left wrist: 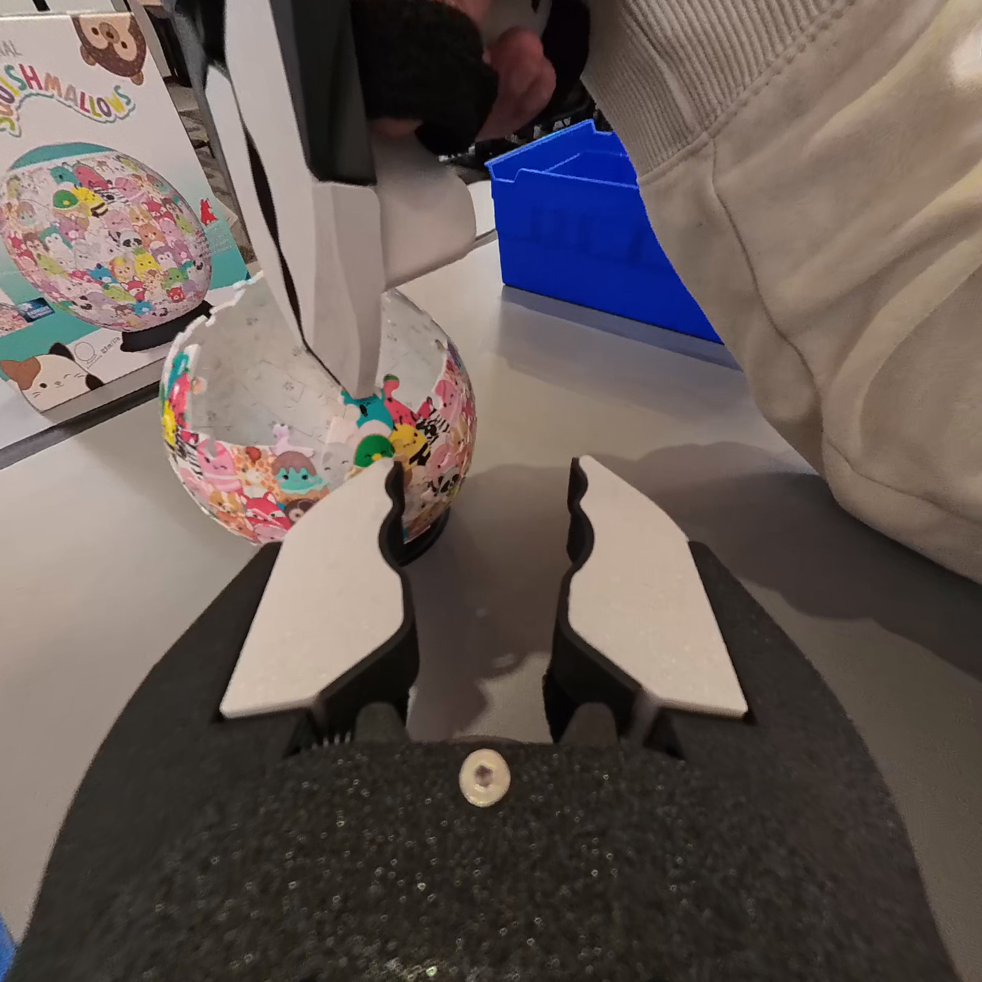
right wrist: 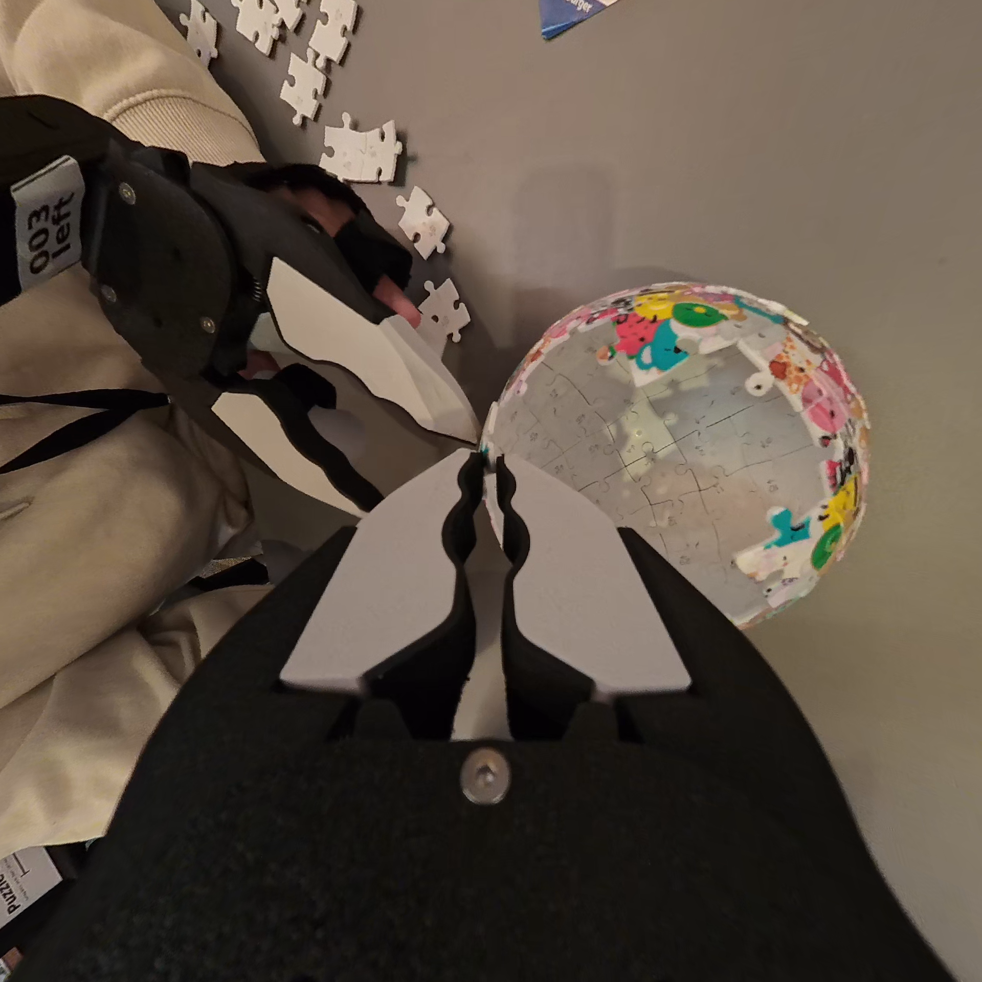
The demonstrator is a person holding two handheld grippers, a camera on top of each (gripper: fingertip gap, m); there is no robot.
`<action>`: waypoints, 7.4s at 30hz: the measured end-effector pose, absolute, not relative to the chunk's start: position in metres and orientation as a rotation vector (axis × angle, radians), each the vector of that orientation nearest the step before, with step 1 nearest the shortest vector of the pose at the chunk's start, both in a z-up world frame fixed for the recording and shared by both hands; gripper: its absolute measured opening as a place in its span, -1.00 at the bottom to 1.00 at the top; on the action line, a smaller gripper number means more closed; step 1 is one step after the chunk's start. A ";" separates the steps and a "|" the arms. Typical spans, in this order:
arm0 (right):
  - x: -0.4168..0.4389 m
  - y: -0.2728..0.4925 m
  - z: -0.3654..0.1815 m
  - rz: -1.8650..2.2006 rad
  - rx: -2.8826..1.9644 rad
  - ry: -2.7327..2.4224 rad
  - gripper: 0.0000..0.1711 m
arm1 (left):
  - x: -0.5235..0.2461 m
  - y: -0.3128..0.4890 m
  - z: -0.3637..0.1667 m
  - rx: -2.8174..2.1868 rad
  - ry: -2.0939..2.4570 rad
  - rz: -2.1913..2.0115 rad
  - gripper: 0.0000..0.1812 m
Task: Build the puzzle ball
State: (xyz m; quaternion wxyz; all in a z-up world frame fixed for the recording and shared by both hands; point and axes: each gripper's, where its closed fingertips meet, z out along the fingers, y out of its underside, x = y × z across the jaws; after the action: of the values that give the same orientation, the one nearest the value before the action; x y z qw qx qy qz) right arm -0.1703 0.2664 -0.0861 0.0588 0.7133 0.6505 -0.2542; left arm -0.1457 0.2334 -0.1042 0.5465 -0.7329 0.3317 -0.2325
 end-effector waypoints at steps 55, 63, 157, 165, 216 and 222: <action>-0.161 0.267 -0.062 -0.830 2.542 2.624 -0.73 | -0.159 0.221 -0.094 -1.748 0.778 -0.583 -0.32; -0.158 0.235 -0.064 -0.819 2.831 2.983 -1.00 | -0.192 0.225 -0.070 -1.758 0.809 -0.617 -0.56; -0.179 0.267 -0.107 -0.600 2.399 1.876 -0.93 | -0.330 0.018 -0.122 -1.963 0.677 -0.950 -0.67; -0.178 0.266 -0.110 -0.568 2.360 1.930 -0.87 | -0.329 0.018 -0.123 -1.966 0.681 -0.950 -0.67; -0.171 0.267 -0.116 -0.450 2.295 2.024 -0.95 | -0.329 0.018 -0.123 -1.969 0.688 -0.948 -0.67; -0.170 0.268 -0.118 -0.436 2.292 2.044 -0.95 | -0.329 0.018 -0.123 -1.969 0.688 -0.946 -0.67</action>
State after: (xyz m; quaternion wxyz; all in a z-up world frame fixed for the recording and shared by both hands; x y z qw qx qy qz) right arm -0.1699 0.2679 -0.1179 0.0199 0.7389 0.6588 -0.1404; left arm -0.3289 0.0177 -0.1234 0.4130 -0.7829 0.2735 -0.3764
